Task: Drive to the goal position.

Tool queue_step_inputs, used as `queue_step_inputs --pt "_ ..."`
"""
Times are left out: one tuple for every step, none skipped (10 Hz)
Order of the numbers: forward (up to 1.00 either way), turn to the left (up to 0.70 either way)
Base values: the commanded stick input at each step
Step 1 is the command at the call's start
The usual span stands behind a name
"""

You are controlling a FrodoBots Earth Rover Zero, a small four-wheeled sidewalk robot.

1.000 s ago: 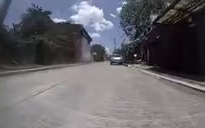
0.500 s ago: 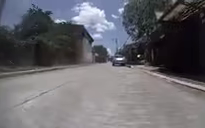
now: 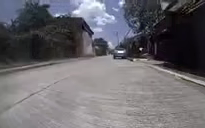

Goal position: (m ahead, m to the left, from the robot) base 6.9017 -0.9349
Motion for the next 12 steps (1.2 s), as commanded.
queue_step_inputs --pt "1.00 0.00" --pt "1.00 0.00" --pt "1.00 0.00" --pt "1.00 0.00" --pt "1.00 0.00" --pt "1.00 0.00" --pt "1.00 0.00" --pt "1.00 0.00" --pt "1.00 0.00" --pt "1.00 0.00" --pt "1.00 0.00" --pt "1.00 -0.12"
